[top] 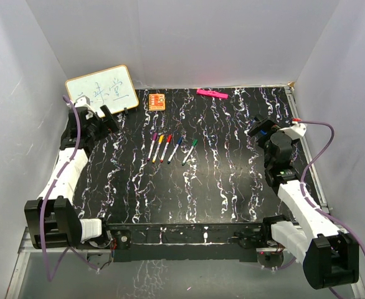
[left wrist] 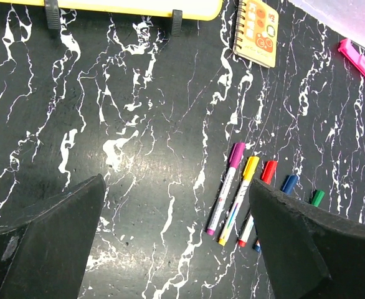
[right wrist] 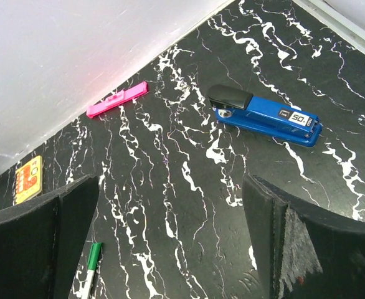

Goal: Insert the pens into the pen caps

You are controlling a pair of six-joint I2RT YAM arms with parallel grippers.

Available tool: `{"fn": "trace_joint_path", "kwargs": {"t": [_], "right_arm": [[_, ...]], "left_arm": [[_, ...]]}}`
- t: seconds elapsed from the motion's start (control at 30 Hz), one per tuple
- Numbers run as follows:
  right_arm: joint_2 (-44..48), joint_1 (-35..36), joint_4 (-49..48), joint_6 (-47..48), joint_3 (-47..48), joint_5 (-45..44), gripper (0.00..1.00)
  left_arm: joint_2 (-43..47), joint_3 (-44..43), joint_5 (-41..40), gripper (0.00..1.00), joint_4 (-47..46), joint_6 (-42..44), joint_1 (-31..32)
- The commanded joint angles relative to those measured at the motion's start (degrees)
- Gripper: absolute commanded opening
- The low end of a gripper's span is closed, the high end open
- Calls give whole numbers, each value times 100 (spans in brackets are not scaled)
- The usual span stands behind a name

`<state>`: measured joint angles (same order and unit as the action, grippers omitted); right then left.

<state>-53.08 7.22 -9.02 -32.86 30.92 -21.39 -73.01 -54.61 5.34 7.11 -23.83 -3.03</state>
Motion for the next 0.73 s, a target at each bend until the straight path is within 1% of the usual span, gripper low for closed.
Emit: {"fn": "trace_joint_path", "kwargs": {"t": [0.0, 0.23, 0.53, 0.7], "right_arm": [[12, -20, -30, -62, 30, -117, 98], [44, -17, 11, -115, -14, -150, 98], [21, -18, -21, -89, 13, -71, 98], [30, -13, -52, -88, -13, -54, 98]], "left_arm": [[225, -100, 9, 98, -14, -95, -5], [409, 32, -30, 99, -135, -80, -2], [487, 238, 305, 99, -359, 10, 2], [507, 267, 274, 98, -446, 9, -2]]}}
